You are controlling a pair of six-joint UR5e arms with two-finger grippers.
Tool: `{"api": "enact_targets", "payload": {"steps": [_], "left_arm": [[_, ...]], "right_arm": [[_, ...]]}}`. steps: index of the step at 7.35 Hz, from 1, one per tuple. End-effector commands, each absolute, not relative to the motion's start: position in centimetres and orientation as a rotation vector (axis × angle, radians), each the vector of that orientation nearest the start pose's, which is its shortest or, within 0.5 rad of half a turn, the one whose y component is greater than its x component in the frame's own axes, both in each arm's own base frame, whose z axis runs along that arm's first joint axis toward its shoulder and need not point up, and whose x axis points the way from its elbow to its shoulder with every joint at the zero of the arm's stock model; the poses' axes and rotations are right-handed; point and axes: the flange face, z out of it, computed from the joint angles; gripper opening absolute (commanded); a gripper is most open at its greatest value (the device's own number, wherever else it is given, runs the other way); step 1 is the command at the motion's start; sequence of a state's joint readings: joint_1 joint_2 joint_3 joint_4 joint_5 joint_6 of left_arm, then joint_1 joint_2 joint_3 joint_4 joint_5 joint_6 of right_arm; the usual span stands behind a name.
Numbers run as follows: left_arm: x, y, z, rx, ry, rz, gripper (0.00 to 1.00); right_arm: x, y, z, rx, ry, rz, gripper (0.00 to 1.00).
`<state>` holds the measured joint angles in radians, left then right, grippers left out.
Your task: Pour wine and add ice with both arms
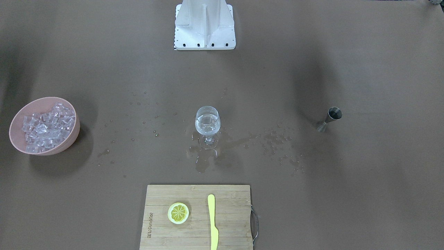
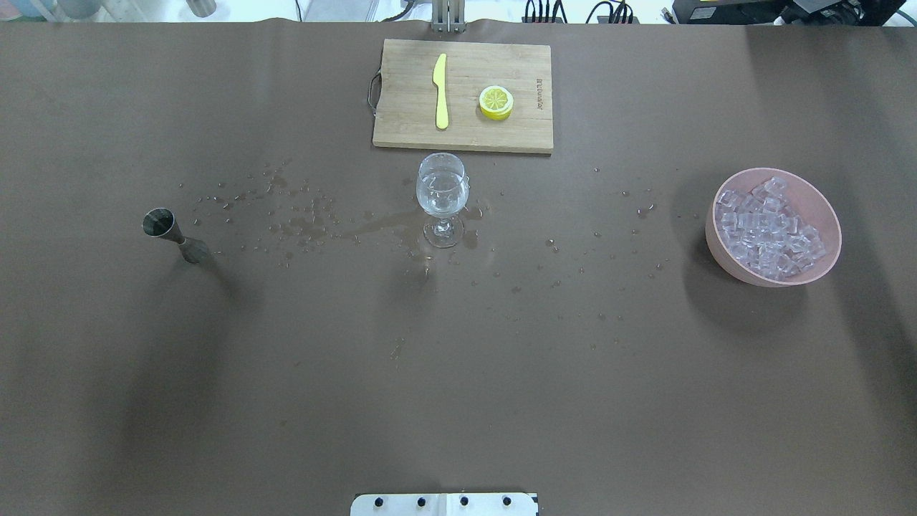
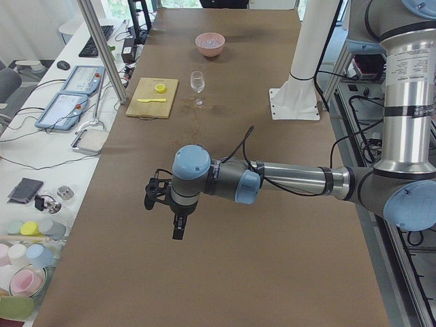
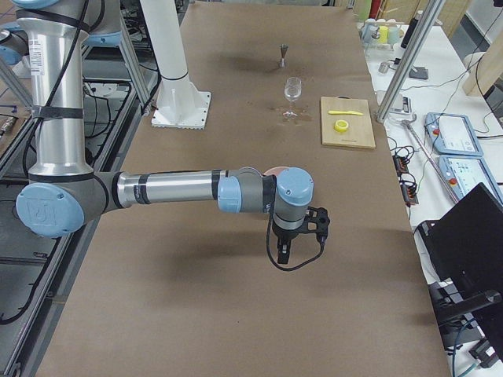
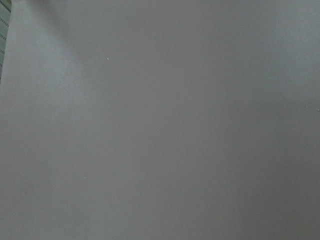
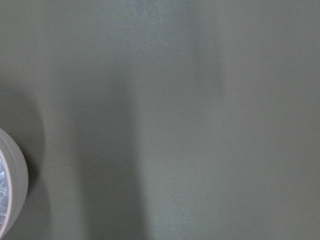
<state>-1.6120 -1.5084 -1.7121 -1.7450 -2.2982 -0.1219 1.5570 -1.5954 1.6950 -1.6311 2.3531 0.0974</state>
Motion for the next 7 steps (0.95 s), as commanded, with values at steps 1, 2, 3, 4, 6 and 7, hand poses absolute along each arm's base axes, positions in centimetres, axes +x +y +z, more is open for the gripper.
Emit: {"api": "enact_targets", "payload": {"steps": [1,2,3,4,6,7], "left_arm": [[-5.5,-48.8,59.4,0.205,0.739,0.008,0.98],[-5.3,-49.4,58.7,0.220,0.742,0.018,0.98],[-5.3,-49.3,58.6,0.223,0.743,0.019,0.98],[-5.2,-49.5,58.1,0.239,0.744,0.025,0.98],[-5.3,-49.5,57.9,0.277,0.744,0.040,0.98],[-5.3,-49.2,58.0,0.276,0.744,0.039,0.98]], "right_arm": [[5.6,-48.3,61.4,-0.005,-0.783,0.064,1.00],[5.6,-48.3,61.2,0.000,-0.784,0.062,1.00],[5.6,-48.3,61.3,-0.002,-0.783,0.063,1.00],[5.6,-48.3,61.3,-0.002,-0.783,0.064,1.00],[5.6,-48.3,61.3,-0.004,-0.783,0.065,1.00],[5.6,-48.3,61.3,-0.004,-0.783,0.065,1.00]]}}
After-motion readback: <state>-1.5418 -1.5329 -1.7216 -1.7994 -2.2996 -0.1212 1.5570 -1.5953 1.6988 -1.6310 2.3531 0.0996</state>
